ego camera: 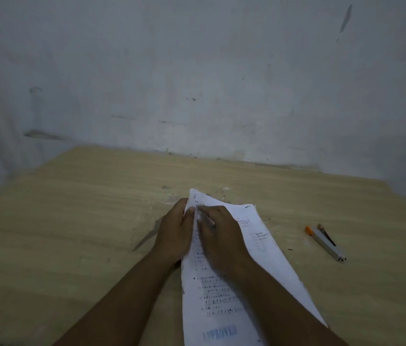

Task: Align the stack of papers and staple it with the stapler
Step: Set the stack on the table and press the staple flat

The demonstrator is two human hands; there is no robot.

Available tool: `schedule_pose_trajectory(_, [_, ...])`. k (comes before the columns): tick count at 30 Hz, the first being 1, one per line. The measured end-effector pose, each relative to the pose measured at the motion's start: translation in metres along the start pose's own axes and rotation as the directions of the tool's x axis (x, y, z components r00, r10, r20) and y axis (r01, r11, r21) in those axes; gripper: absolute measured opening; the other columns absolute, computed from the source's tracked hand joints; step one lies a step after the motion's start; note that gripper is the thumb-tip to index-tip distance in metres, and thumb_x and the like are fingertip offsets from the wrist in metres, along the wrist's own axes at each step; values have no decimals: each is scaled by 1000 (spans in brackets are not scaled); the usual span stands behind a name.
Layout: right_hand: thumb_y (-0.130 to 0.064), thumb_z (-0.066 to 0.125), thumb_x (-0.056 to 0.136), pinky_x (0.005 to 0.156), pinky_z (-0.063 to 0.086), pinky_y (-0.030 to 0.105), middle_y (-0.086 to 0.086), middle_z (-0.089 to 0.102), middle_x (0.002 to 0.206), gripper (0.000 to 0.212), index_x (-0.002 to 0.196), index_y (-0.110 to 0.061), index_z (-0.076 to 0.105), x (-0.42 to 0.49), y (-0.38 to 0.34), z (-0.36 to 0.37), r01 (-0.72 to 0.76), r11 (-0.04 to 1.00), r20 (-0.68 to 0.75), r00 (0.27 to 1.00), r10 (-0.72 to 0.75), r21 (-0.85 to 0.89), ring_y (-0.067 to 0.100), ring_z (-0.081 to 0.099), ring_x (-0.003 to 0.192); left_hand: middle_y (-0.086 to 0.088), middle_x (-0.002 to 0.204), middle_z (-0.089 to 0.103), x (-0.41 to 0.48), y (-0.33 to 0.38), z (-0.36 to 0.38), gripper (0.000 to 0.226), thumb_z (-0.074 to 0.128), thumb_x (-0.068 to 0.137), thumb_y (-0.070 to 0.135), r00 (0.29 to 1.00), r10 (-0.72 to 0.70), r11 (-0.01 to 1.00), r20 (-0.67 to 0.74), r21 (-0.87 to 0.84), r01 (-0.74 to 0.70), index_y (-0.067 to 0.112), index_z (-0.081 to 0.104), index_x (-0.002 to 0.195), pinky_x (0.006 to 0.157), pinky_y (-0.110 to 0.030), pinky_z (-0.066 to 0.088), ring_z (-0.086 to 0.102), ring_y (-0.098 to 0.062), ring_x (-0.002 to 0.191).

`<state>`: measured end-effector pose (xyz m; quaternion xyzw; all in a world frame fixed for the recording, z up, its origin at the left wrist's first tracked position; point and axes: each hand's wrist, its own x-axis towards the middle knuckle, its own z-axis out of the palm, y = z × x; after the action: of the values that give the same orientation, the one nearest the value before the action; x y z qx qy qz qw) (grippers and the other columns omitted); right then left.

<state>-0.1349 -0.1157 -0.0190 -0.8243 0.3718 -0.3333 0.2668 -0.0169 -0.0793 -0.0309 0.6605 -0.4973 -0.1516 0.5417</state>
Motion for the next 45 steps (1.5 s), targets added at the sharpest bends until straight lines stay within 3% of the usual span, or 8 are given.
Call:
schedule_pose_trajectory(4, [-25,49,101,92,50,21,-19,68,109,30,125,-26,66,5,-12,0,-146,932,-55,983,174,332,-6,61,99,1,118,69,-3,4,-1,36,38,105,21,988,149,983,44,99,-153,21,55,136,79,-1,42,66,-10,102])
schedule_pose_trajectory(13, [-25,64,93,80,60,44,12,75,81,26,84,-3,75,0,-14,-25,-336,354,91,824,559,873,27,74,79,-4,148,48,-14,14,12,56,41,99,18,931,290,773,221,520,-364,22,27,153,91,-40,52,59,-24,119])
schedule_pose_trajectory(17, [-12,55,97,80,59,42,12,73,85,21,98,-1,73,-7,-7,-28,-355,215,169,790,590,910,25,71,80,-17,125,66,-15,11,13,57,62,77,10,865,423,557,271,675,-484,2,56,133,53,-38,60,74,-31,79])
schedule_pose_trajectory(21, [-10,52,97,80,59,39,18,75,102,24,110,2,69,-13,-2,-30,-351,52,253,761,597,935,28,72,89,-18,107,73,-16,17,14,50,78,63,6,783,543,470,304,663,-583,-2,69,112,41,-32,55,73,-30,63])
schedule_pose_trajectory(25, [-7,52,97,80,58,39,21,73,105,25,114,4,66,-17,0,-32,-320,-71,300,756,582,945,30,71,90,-5,91,73,-19,28,13,25,50,80,17,758,599,506,258,613,-607,11,66,99,34,-28,45,62,-22,47])
schedule_pose_trajectory(29, [-6,51,96,78,58,38,19,73,100,25,112,4,67,-18,0,-32,-308,-66,289,767,573,949,28,70,87,-2,90,70,-22,31,11,24,49,83,16,784,564,574,259,559,-598,13,66,100,37,-32,46,58,-22,49])
schedule_pose_trajectory(37, [-9,48,97,69,55,39,11,71,77,25,87,-4,70,-19,-13,-34,-299,186,177,856,485,936,21,69,69,4,83,72,-17,36,4,24,48,93,31,879,459,777,132,420,-469,31,55,115,52,-27,49,66,-16,63])
schedule_pose_trajectory(45, [-7,49,99,70,60,39,17,74,93,21,100,-6,71,-13,-26,-41,-252,518,64,934,353,817,25,71,82,7,72,69,-18,57,3,18,54,98,19,989,84,990,-125,-103,-97,13,65,85,55,-9,46,64,1,63])
